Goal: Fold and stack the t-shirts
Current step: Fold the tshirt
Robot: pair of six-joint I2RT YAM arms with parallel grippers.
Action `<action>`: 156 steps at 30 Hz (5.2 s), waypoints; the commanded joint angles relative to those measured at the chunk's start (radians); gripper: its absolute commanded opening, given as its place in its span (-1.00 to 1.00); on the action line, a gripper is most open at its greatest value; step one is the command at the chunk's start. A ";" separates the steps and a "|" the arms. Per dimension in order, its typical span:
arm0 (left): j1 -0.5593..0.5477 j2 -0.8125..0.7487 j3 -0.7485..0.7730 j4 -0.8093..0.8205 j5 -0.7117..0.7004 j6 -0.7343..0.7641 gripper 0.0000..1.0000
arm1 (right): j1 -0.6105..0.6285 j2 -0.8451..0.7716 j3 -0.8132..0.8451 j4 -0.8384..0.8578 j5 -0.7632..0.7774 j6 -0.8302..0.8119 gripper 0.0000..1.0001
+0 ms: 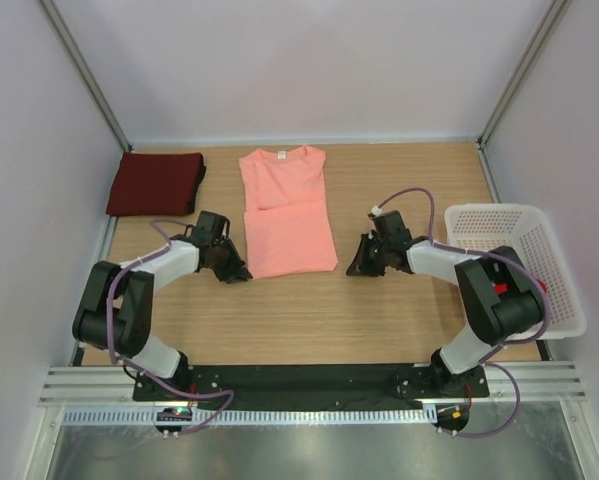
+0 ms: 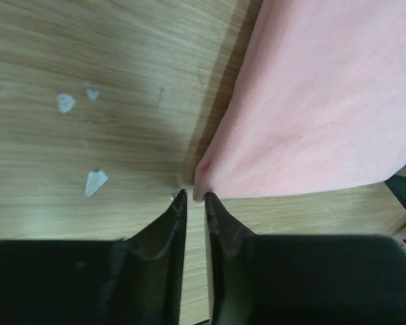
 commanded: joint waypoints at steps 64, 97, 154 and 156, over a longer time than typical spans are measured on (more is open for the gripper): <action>-0.014 0.033 -0.003 -0.031 -0.119 -0.025 -0.37 | 0.014 0.093 -0.087 0.087 0.112 0.009 -0.98; -0.029 -0.081 -0.185 0.150 0.153 -0.074 -0.10 | 0.017 -0.171 -0.187 0.013 -0.003 0.205 -0.10; -0.106 -0.141 0.365 -0.201 -0.091 -0.007 -0.99 | 0.051 -0.423 0.245 -0.431 0.317 0.113 -0.98; -0.100 -0.101 0.465 -0.227 -0.135 -0.004 -0.99 | 0.041 -0.337 0.353 -0.439 0.324 0.092 -0.98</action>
